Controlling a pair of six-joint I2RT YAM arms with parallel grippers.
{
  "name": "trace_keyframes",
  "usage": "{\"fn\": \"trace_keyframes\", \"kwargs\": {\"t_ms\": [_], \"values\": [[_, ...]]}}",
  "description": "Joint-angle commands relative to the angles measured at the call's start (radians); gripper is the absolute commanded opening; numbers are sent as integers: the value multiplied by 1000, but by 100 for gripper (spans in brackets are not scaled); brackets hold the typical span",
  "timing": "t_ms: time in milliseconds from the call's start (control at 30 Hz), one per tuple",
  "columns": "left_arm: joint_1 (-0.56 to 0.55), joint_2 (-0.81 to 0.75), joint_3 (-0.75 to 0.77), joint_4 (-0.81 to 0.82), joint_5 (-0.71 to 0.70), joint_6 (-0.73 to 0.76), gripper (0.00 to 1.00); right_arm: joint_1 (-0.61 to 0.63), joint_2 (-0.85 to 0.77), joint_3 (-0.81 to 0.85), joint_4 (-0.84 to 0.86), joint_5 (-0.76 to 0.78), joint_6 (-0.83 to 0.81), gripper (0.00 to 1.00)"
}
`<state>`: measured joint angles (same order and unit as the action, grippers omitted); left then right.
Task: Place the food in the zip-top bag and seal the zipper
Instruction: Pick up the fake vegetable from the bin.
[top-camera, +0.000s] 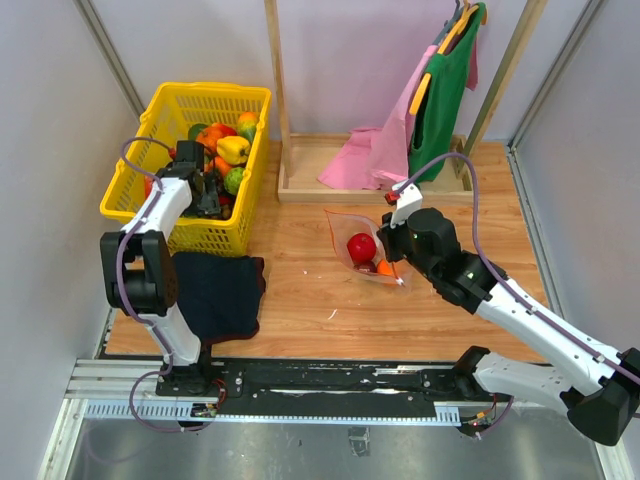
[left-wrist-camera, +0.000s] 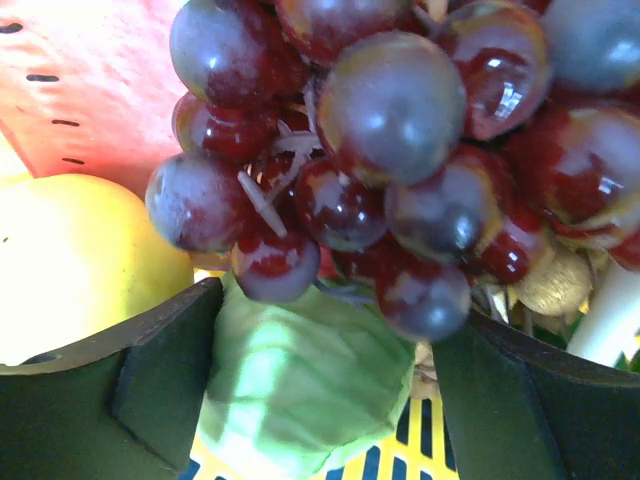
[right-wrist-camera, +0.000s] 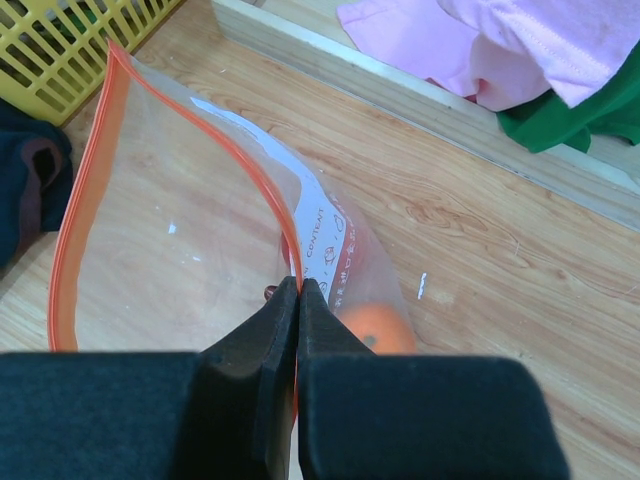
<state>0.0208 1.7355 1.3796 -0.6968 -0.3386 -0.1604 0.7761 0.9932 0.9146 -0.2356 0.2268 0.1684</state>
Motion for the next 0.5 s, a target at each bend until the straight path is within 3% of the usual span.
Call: {"fn": "trace_keyframes", "kwargs": {"t_ms": [0, 133, 333, 467], "values": [[1, 62, -23, -77, 60, -26, 81, -27, -8, -11, 25, -11, 17, 1], [1, 48, -22, -81, 56, -28, 65, -27, -12, -11, 24, -9, 19, 1], [1, -16, -10, -80, 61, -25, 31, -26, -11, -6, 19, -6, 22, 1], [0, -87, -6, -57, 90, -22, 22, -26, -8, 3, 16, -4, 22, 1]]}}
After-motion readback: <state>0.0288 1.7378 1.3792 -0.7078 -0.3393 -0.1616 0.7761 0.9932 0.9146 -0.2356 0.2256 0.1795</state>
